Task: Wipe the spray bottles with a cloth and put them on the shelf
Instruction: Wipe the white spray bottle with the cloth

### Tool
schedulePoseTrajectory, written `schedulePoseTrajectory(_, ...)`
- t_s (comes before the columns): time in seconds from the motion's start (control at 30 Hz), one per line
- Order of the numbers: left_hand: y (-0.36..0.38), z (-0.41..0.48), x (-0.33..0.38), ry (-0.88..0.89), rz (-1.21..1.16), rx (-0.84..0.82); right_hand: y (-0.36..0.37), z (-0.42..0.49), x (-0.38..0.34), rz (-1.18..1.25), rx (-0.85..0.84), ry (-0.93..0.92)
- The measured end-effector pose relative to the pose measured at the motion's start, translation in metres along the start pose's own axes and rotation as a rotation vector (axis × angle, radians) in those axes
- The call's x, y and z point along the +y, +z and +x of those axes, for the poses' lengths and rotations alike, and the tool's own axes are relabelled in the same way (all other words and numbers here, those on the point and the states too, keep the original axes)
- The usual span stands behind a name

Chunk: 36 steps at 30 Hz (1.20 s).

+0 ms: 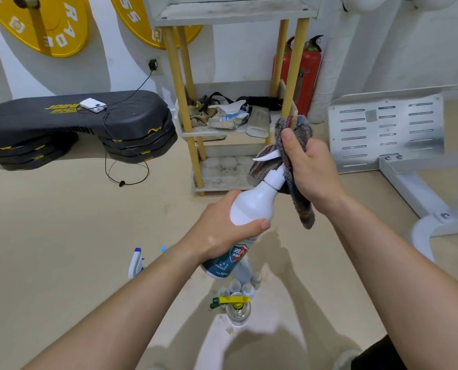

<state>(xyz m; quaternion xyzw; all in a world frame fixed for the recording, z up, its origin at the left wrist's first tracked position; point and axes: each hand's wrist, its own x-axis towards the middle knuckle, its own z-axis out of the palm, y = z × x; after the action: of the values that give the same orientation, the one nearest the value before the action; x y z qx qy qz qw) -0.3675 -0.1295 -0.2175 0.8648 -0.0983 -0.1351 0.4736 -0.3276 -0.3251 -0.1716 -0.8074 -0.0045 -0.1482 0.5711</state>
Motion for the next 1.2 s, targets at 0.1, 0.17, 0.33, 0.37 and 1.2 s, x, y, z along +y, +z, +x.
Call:
schedulePoseTrajectory(0.1,-0.008,0.001,-0.005,0.005,-0.065,-0.038,-0.006,-0.001,0.001,0.053,-0.107,0.018)
schedulePoseTrajectory(0.17,-0.013,0.002,-0.011,-0.001,-0.145,-0.061,-0.004,-0.004,0.002,0.116,-0.19,0.01)
schedulePoseTrajectory(0.33,-0.022,0.004,-0.018,-0.012,-0.271,-0.123,-0.005,-0.008,0.002,0.41,-0.385,0.107)
schedulePoseTrajectory(0.37,-0.022,0.004,-0.018,-0.007,-0.268,-0.121,-0.006,-0.008,0.001,0.411,-0.386,0.104)
schedulePoseTrajectory(1.2,-0.034,0.003,-0.018,0.048,-0.022,-0.047,0.024,-0.007,-0.002,0.851,-0.049,0.382)
